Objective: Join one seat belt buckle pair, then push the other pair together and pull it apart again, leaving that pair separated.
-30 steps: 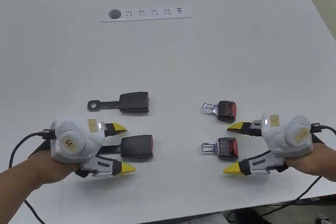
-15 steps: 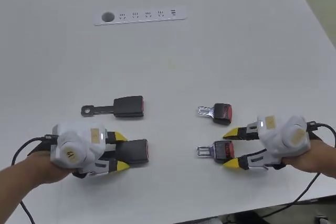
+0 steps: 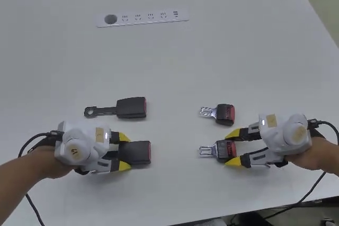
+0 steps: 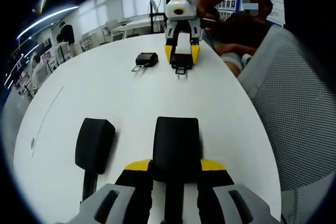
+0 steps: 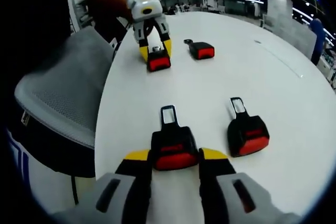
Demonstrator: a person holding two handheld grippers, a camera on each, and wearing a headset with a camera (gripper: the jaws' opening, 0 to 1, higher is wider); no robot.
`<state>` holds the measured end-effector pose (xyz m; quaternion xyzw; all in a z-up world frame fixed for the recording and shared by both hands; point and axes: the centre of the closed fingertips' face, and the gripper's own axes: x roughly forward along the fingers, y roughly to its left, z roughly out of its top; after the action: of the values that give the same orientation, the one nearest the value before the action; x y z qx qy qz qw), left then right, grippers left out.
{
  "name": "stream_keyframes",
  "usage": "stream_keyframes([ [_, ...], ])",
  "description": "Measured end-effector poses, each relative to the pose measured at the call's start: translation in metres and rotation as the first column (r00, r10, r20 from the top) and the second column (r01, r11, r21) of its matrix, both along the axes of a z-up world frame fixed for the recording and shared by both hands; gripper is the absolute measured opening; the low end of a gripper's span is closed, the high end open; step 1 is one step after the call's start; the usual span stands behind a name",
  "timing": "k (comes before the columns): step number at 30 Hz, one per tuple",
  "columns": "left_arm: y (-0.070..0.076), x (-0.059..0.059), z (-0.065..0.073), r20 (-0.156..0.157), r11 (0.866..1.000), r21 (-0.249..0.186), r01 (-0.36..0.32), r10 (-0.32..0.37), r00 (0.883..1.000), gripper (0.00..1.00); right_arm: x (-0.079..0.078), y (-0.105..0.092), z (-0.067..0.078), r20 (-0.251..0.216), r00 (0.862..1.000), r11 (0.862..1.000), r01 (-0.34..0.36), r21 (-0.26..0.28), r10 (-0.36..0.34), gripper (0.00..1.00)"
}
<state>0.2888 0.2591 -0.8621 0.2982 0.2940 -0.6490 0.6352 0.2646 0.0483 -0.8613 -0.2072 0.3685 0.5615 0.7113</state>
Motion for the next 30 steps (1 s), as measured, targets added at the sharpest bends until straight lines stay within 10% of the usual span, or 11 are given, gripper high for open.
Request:
stream_keyframes([
  [30,0.0,0.0,0.001,-0.018,1.0,0.001,-0.016,0.016,1.0,0.34,0.013,0.069,0.001,0.029,1.0,0.976,0.002,0.217,-0.008,0.35],
])
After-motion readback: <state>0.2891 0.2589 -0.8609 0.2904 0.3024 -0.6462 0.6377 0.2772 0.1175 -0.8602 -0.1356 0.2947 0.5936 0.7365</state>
